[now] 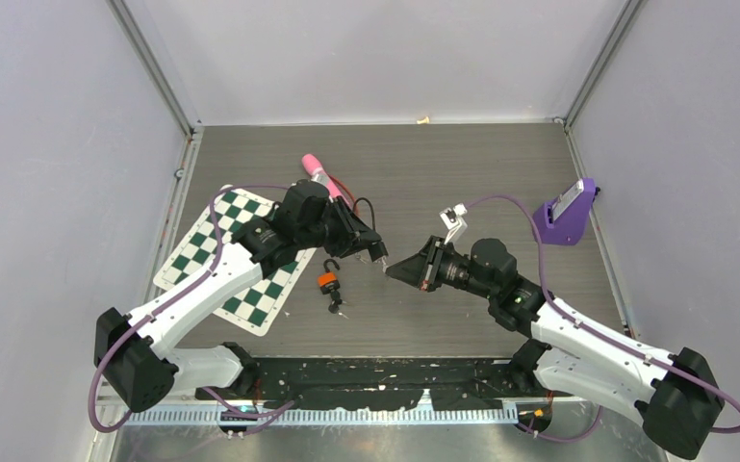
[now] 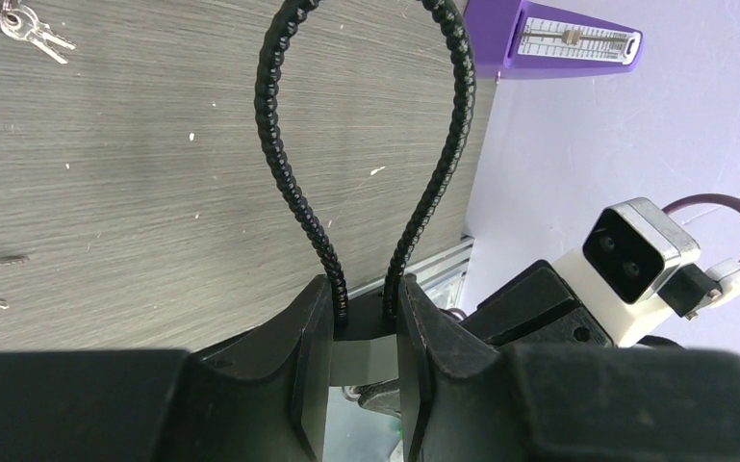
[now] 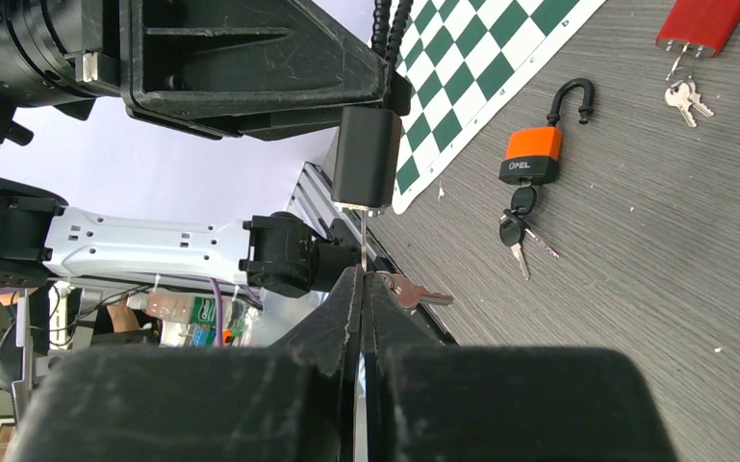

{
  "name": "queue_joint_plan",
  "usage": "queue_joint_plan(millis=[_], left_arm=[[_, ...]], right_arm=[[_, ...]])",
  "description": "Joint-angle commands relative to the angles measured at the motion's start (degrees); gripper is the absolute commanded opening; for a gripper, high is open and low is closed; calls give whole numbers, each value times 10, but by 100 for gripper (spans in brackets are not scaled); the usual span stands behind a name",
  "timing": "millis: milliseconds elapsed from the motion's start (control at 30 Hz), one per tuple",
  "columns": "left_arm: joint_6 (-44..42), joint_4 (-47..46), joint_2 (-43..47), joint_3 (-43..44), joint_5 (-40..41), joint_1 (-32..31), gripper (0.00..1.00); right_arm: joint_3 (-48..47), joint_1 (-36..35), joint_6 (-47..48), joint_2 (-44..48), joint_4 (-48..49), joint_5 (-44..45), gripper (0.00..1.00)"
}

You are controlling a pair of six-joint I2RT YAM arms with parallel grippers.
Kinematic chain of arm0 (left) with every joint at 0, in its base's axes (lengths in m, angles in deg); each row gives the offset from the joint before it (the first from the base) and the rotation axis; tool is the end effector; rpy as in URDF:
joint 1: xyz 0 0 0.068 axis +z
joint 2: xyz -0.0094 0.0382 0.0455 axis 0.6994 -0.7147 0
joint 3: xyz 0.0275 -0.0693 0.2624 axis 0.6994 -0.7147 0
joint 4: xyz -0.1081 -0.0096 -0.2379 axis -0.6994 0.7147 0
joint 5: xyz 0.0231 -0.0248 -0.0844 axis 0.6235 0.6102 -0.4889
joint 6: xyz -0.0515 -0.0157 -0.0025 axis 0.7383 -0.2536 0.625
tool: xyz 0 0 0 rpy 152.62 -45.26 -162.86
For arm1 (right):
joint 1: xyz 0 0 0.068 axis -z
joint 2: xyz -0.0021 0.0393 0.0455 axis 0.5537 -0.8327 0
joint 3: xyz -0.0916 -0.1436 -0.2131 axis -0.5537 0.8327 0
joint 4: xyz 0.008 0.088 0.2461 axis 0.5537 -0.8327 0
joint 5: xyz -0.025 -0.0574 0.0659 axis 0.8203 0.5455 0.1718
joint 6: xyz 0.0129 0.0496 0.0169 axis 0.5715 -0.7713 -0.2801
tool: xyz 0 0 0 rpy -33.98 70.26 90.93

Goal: Unlock with the key

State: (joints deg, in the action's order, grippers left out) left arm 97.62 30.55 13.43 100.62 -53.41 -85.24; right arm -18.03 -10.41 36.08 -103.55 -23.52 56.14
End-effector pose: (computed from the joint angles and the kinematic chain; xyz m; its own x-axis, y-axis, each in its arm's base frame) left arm 0.2013 -0.1817 0.3185 -0.8474 -0.5005 -0.1775 -0.1743 0.5780 -0.7972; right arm 0.1404 0.1505 0.2617 -0.7668 0.3174 -0.5579 -0.4368 0.3788 0.8159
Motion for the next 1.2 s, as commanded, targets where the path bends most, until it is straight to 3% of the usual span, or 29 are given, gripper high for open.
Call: queue_joint_plan(millis=[0,267,567,800,1167], left_arm=[[-24,-25,15,13,1,-3,4],[-53,-17,15,27,17,-18,4],[-25,-18,10,31,16,-37,4],[-22,12,2,43,32,-50,4],[0,52,-14,45,61,-70,4]], right_arm=[[-18,3,-2,-2,16,-3,5],[-26,11,-4,1,5,-9,5],[-25,11,21,-2,18,15,5],[-15,11,91,10,9,70,5],[-24,10,127,-3,37,80,5]])
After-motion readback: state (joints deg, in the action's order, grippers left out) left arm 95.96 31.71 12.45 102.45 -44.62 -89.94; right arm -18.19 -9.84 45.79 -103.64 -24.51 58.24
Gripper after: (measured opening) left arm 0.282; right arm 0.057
